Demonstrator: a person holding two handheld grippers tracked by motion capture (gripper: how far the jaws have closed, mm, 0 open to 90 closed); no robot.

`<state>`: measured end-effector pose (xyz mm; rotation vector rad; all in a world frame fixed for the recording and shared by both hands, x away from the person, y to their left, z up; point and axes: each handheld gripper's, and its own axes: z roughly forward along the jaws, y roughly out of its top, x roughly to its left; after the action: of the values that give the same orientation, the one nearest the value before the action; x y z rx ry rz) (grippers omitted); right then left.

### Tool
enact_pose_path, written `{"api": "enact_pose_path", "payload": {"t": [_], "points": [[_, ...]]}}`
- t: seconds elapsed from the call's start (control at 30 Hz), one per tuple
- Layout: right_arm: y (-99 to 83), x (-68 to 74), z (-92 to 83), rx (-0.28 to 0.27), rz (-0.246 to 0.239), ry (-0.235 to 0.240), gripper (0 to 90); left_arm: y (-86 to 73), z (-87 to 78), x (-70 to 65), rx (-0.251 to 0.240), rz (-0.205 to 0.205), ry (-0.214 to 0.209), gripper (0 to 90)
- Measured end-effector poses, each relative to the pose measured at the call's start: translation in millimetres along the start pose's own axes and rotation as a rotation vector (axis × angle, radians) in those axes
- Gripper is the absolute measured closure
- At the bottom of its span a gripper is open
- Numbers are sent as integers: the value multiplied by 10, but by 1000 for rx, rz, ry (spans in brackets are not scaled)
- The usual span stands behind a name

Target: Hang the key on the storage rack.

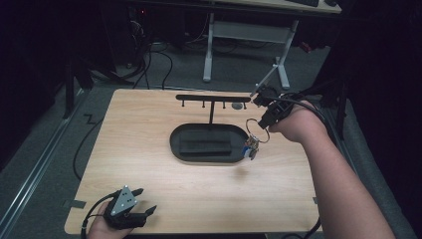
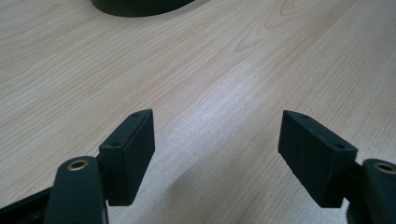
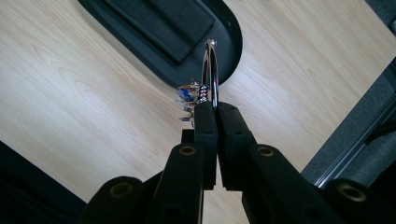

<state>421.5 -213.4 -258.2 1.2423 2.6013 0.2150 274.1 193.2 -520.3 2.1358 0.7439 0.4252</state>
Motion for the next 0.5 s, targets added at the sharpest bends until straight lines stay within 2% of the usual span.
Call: {"api": "enact_pose_path", "payload": {"t": [0.17,0.27,0.5], "points": [[128,-19,22,-23,-10,-3,884,3,17,-23,-5,4,-9,279],[182,-12,39,-22,-9,-1,884,8,36,-19,6,12,-13,279],[378,-13,119,-23,-14,7,884,7,19,11,0,2,-11,280]]}}
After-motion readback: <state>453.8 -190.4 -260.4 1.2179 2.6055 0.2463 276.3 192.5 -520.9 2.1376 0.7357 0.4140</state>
